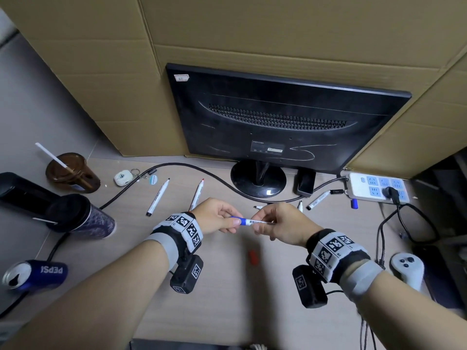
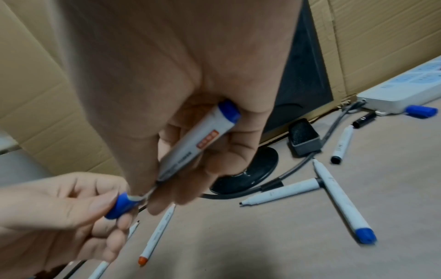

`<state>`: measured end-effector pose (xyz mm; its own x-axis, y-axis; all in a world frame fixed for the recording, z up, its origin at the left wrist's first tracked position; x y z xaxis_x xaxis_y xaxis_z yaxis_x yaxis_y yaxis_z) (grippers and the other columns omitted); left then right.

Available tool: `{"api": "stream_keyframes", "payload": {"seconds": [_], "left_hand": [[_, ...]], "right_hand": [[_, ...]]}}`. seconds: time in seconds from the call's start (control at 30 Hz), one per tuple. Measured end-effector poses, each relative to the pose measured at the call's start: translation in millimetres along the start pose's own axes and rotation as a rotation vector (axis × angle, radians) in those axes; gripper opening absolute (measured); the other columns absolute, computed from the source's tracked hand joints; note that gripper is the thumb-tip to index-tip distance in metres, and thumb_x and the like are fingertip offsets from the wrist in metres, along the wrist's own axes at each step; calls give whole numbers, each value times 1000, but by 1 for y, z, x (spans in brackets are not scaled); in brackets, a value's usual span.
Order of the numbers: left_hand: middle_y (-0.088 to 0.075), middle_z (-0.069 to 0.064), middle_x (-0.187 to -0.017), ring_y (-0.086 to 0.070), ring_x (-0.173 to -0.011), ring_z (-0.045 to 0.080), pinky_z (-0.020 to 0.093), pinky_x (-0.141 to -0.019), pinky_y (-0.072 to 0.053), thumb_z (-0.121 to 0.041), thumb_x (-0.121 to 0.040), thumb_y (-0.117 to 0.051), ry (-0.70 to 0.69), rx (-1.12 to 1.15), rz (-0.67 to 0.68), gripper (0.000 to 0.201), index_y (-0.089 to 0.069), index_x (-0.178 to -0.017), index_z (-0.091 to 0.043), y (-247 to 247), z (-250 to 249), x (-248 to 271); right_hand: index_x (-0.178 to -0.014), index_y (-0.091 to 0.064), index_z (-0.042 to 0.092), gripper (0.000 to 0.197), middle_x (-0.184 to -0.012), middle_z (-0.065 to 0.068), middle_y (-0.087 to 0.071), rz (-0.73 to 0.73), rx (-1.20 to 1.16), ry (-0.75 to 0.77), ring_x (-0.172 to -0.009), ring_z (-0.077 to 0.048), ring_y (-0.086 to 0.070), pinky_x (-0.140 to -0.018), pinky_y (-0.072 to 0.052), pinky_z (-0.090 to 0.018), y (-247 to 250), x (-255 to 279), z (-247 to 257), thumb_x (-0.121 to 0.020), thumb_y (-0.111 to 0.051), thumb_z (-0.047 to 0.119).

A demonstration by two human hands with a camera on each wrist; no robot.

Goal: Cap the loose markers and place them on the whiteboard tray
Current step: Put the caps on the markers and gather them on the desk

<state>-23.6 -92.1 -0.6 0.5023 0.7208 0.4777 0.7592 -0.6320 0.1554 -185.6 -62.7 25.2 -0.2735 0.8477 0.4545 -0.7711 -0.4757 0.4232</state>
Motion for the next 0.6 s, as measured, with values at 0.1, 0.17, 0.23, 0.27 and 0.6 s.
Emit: {"api": "stream_keyframes", "payload": {"seconds": [0.1,0.17,0.23,0.27,0.6], "left_hand": [[-79,5,-84,-75,-71,13,31,-82,-59,-16,-91,-74,67,-72,-106,8,-76,-99,-14,4,22,-6],[-80,3,-83,-75,-71,12,25,-81,-56,-21,-90,-74,135,-169,-193,12,-75,-100,-14,8,43,-9],[-77,0,-75,-69,-66,11,22,-71,-52,-20,-91,-72,176,-204,-220,12,-74,-99,-12,3,60,-11],[-74,-2,-72,-66,-64,11,22,-70,-50,-19,-91,-72,185,-205,-215,9,-74,-97,-12,-1,66,-13],[-67,-13,-82,-66,-78,10,19,-69,-48,-23,-88,-74,201,-323,-239,8,-76,-96,-23,-31,98,-35]], "right_hand": [[-88,-75,25,6,-77,6,-74,-66,140,-70,-65,-4,-63,-68,-51,-22,9,3,-33,-87,-77,31],[-86,-73,28,4,-80,11,-71,-147,202,-144,-74,-3,-64,-73,-47,-19,15,10,-62,-85,-76,30],[-89,-71,27,8,-83,11,-71,-198,217,-234,-78,-7,-65,-66,-44,-14,11,18,-91,-85,-75,31],[-91,-70,25,10,-83,10,-70,-217,213,-275,-77,-9,-65,-62,-43,-13,7,21,-103,-84,-75,32],[-85,-69,25,11,-81,8,-71,-290,194,-384,-80,-16,-67,-73,-51,-24,-24,21,-154,-80,-76,32]]}}
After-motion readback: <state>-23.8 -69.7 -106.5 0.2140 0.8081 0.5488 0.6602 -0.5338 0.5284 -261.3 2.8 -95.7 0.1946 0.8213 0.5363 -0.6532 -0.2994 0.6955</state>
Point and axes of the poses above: each hand's wrist, its own x-axis away from the middle knuckle, its own y-axis out of the back of the hand, z = x × y, the point moved 10 cm from there along -x, towards the middle knuckle
